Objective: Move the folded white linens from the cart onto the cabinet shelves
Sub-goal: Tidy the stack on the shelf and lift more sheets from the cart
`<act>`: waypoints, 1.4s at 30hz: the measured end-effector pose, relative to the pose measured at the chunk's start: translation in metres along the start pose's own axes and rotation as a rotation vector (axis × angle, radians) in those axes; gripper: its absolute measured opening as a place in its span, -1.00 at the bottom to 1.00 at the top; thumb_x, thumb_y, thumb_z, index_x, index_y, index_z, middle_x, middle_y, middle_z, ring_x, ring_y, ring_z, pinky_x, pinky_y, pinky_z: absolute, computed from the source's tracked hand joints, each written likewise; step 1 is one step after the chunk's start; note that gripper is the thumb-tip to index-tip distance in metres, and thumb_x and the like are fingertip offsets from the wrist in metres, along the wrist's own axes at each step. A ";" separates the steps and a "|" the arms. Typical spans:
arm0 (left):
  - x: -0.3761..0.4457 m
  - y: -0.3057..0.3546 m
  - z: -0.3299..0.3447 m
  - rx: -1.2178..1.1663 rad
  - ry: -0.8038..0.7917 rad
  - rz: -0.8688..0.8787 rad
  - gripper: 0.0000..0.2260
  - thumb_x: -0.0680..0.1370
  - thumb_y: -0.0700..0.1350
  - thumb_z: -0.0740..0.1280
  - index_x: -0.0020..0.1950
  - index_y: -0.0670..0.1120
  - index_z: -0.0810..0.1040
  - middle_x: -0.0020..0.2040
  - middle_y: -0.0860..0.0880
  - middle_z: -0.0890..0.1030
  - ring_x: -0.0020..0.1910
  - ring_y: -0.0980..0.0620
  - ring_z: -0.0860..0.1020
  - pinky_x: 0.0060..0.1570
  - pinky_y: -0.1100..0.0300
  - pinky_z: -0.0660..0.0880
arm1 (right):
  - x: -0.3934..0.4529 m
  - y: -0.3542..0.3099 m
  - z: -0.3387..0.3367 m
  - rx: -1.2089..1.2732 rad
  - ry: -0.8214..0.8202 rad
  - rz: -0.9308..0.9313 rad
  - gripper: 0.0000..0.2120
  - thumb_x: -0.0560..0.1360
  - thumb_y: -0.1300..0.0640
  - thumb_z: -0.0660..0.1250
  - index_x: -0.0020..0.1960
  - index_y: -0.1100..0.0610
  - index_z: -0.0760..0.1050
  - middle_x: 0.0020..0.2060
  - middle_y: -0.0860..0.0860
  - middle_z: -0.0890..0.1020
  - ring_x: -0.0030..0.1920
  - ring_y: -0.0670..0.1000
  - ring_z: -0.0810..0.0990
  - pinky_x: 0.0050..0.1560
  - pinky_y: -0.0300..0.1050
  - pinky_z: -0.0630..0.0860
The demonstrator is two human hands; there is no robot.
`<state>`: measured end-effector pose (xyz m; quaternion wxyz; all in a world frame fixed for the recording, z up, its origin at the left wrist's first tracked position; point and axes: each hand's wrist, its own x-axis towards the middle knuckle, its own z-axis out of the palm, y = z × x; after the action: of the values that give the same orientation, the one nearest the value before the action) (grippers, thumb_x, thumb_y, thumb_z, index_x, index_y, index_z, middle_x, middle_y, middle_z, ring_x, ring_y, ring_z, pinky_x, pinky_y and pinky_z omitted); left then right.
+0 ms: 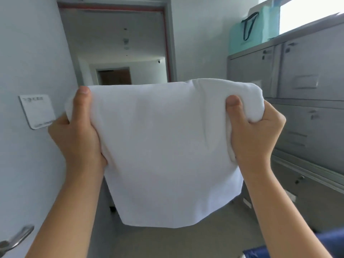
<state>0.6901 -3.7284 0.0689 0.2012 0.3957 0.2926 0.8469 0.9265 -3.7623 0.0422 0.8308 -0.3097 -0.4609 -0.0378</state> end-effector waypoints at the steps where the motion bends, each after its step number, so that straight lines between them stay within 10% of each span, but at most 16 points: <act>1: -0.003 -0.009 0.009 -0.003 -0.036 -0.033 -0.64 0.46 0.19 0.44 -0.33 -0.05 0.50 -0.36 0.07 0.55 -0.36 0.13 0.56 -0.36 0.19 0.50 | 0.003 0.004 -0.009 -0.038 0.016 -0.015 -0.45 0.49 0.12 0.47 -0.42 0.04 0.12 -0.56 -0.15 0.20 -0.49 -0.14 0.16 -0.45 -0.32 0.14; 22: -0.077 -0.125 0.170 -0.426 -0.651 -0.570 -0.60 0.50 0.12 0.46 -0.37 -0.04 0.36 -0.42 0.07 0.40 -0.43 0.10 0.42 -0.41 0.25 0.41 | -0.008 -0.002 -0.119 -0.775 0.523 -0.163 -0.52 0.47 -0.07 0.45 -0.30 0.32 0.42 -0.42 0.17 0.43 -0.38 -0.03 0.39 -0.40 -0.07 0.37; 29: -0.140 -0.125 0.190 -0.493 -0.877 -0.749 -0.45 0.49 0.12 0.47 -0.59 0.02 0.30 -0.53 0.16 0.34 -0.47 0.13 0.37 -0.41 0.25 0.36 | -0.041 -0.039 -0.147 -0.900 0.681 -0.171 -0.58 0.50 0.11 0.47 -0.43 -0.01 0.34 -0.58 -0.20 0.39 -0.50 -0.21 0.35 -0.44 -0.37 0.30; 42: -0.255 -0.062 0.210 -0.615 -1.129 -0.910 -0.45 0.52 0.08 0.46 -0.56 0.02 0.26 -0.53 0.14 0.31 -0.49 0.12 0.32 -0.45 0.28 0.31 | -0.065 -0.118 -0.228 -1.105 0.853 -0.230 -0.48 0.48 0.06 0.49 -0.48 -0.05 0.22 -0.58 -0.17 0.25 -0.47 -0.16 0.20 -0.44 -0.29 0.20</act>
<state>1.0170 -3.7575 -0.0048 0.7468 0.5339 0.0320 0.3953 1.0175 -3.9974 -0.0396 0.6509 -0.5936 -0.0383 -0.4717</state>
